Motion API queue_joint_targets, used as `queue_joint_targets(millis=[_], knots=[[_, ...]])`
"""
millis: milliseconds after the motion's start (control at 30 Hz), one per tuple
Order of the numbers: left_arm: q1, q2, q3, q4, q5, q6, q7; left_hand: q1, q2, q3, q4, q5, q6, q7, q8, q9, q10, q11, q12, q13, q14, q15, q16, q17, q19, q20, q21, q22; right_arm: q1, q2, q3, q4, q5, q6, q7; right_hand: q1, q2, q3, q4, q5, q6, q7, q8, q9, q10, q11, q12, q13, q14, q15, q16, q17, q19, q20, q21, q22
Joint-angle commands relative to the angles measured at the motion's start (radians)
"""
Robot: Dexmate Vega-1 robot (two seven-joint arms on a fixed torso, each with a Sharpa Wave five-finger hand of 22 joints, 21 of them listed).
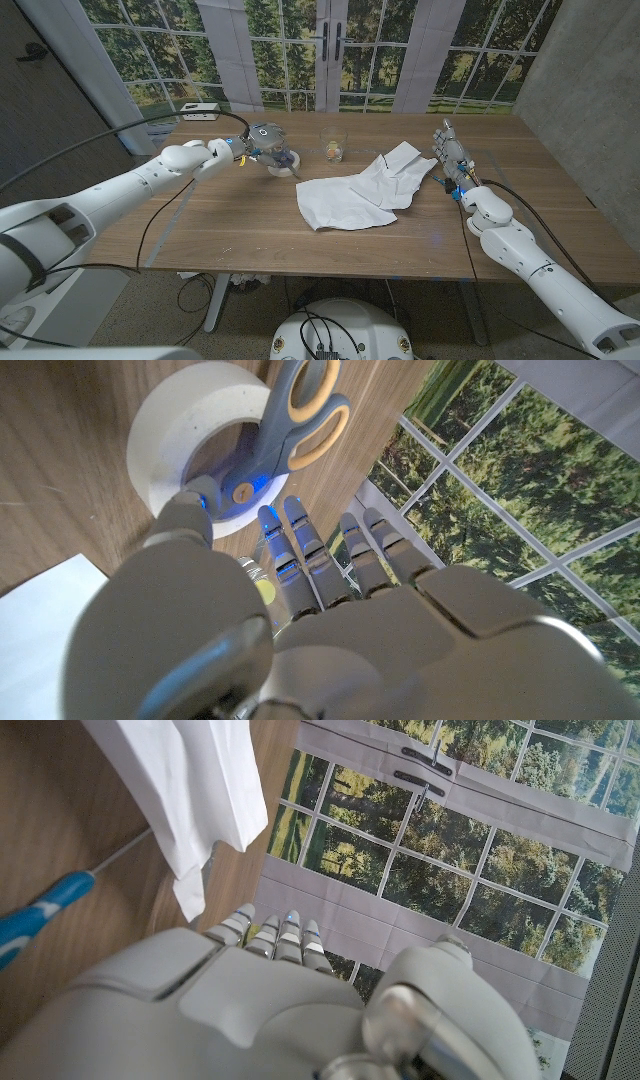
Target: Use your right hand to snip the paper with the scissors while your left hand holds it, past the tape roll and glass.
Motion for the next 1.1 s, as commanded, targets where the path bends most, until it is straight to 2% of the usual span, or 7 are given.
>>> queue_joint_targets(millis=[33, 433, 700, 1000, 1067, 1100], knots=[[-0.011, -0.011, 0.015, 0.018, -0.004, 0.004, 0.0, 0.012, 0.001, 0.022, 0.0, -0.014, 0.011, 0.001, 0.001, 0.002, 0.004, -0.001, -0.003, 0.001, 0.01, -0.18, 0.003, 0.002, 0.004, -0.158, 0.003, 0.002, -0.003, -0.002, 0.001, 0.0, 0.001, -0.006, -0.004, 0.014, 0.001, -0.001, -0.004, 0.005, 0.001, -0.003, -0.002, 0.003, 0.005, -0.004, -0.001, 0.006, -0.008, -0.005, 0.001, 0.002, -0.003, 0.011, -0.001, 0.003], [-0.023, -0.026, 0.029, 0.042, -0.021, 0.001, -0.024, 0.007, -0.002, 0.05, -0.002, -0.029, -0.002, 0.001, -0.004, 0.003, -0.006, -0.002, -0.006, 0.001, -0.003, -0.18, 0.003, 0.002, 0.003, -0.157, 0.003, 0.002, -0.003, 0.002, 0.005, 0.008, 0.004, -0.001, -0.008, 0.016, 0.001, -0.001, -0.005, 0.005, 0.001, -0.004, -0.002, 0.003, 0.006, -0.004, 0.0, 0.006, -0.008, -0.005, 0.001, 0.002, -0.003, 0.011, -0.001, 0.003], [-0.029, -0.031, 0.038, 0.051, -0.029, -0.004, -0.034, 0.004, 0.002, 0.081, -0.004, -0.042, -0.001, 0.001, -0.003, 0.003, -0.005, -0.002, -0.005, 0.001, -0.008, -0.18, 0.003, 0.002, 0.001, -0.157, 0.003, 0.002, -0.006, 0.003, 0.007, 0.01, 0.006, 0.001, -0.009, 0.016, 0.001, -0.001, -0.006, 0.005, 0.002, -0.003, -0.002, 0.003, 0.006, -0.004, 0.0, 0.006, -0.008, -0.004, 0.001, 0.002, -0.003, 0.011, -0.001, 0.003], [-0.029, -0.032, 0.043, 0.047, -0.038, -0.005, -0.059, 0.0, -0.001, 0.097, -0.004, -0.048, -0.002, 0.001, -0.002, 0.003, -0.004, -0.002, -0.005, 0.001, -0.008, -0.179, 0.003, 0.002, 0.0, -0.157, 0.003, 0.002, -0.005, 0.006, 0.008, 0.014, 0.009, 0.004, -0.006, 0.016, 0.001, -0.002, -0.006, 0.004, 0.002, -0.003, -0.002, 0.003, 0.006, -0.005, 0.0, 0.006, -0.009, -0.005, 0.001, 0.002, -0.004, 0.012, -0.001, 0.003], [-0.029, -0.033, 0.045, 0.047, -0.038, -0.006, -0.064, -0.008, -0.008, 0.139, -0.007, -0.055, 0.015, 0.002, 0.005, 0.002, 0.008, 0.0, 0.001, 0.001, 0.04, -0.182, 0.003, 0.003, 0.0, -0.156, 0.003, 0.002, -0.005, 0.008, 0.009, 0.017, 0.013, 0.007, -0.002, 0.016, 0.001, -0.002, -0.006, 0.004, 0.003, -0.003, -0.002, 0.003, 0.005, -0.007, -0.001, 0.006, -0.009, -0.004, 0.001, 0.002, -0.004, 0.012, -0.001, 0.003], [-0.029, -0.033, 0.046, 0.048, -0.037, -0.006, -0.066, -0.019, -0.022, 0.191, -0.009, -0.064, 0.024, 0.001, 0.005, -0.001, 0.021, 0.001, 0.0, 0.001, 0.054, -0.183, 0.003, 0.003, 0.0, -0.155, 0.003, 0.002, -0.004, 0.009, 0.009, 0.018, 0.014, 0.008, -0.001, 0.016, 0.001, -0.002, -0.006, 0.004, 0.003, -0.004, -0.002, 0.003, 0.005, -0.007, -0.001, 0.006, -0.008, -0.004, 0.002, 0.002, -0.004, 0.012, -0.002, 0.003]])
